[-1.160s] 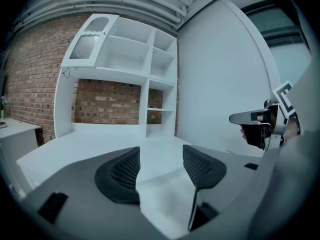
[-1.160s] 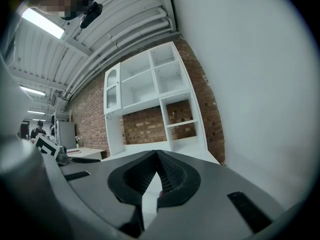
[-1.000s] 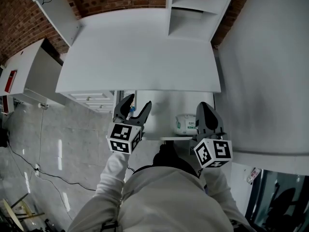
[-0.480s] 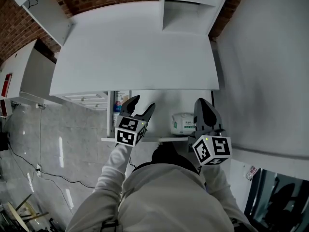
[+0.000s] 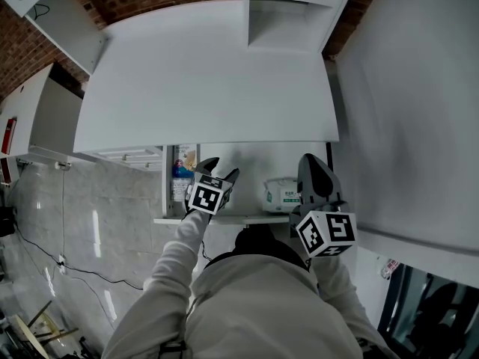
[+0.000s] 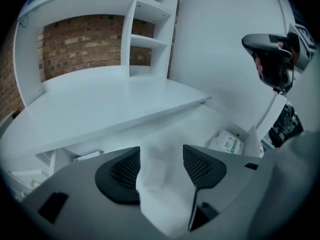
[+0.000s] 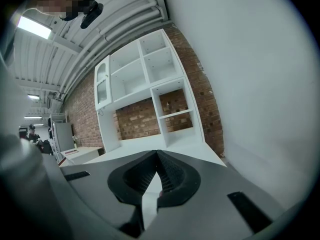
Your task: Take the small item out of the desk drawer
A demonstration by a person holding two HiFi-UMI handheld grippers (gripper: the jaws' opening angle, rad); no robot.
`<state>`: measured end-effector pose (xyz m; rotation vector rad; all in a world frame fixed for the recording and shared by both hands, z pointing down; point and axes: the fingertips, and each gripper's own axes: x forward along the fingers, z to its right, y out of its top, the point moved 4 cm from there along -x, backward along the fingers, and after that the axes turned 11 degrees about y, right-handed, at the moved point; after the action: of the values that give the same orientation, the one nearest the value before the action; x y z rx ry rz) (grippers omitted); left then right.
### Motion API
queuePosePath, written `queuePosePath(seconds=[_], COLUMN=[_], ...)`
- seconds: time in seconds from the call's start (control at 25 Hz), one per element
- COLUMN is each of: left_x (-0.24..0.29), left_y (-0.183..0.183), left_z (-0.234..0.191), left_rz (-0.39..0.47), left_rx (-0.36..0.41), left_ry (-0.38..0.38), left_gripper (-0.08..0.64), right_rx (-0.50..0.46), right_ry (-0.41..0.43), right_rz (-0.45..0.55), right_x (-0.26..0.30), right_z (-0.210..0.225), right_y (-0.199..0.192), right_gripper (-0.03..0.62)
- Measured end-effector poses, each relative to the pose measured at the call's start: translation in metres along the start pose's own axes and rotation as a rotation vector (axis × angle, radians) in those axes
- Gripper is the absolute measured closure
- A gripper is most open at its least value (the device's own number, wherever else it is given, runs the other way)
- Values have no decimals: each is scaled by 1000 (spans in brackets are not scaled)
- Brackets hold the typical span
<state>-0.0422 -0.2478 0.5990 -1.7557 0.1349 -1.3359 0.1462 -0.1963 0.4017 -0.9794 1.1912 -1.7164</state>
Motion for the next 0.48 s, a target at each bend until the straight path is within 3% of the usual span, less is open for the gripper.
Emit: queuePosePath(seconds=[0.48], left_x=[63], left_y=[-53], left_z=[9], left_rz=[-241], left_rx=[92], left_ry=[-20], left_gripper=[293], right_rx=[19], right_ry=[-11], right_rz=[-33], right_x=[1], right_z=[13], right_y=[-8], right_gripper=[565])
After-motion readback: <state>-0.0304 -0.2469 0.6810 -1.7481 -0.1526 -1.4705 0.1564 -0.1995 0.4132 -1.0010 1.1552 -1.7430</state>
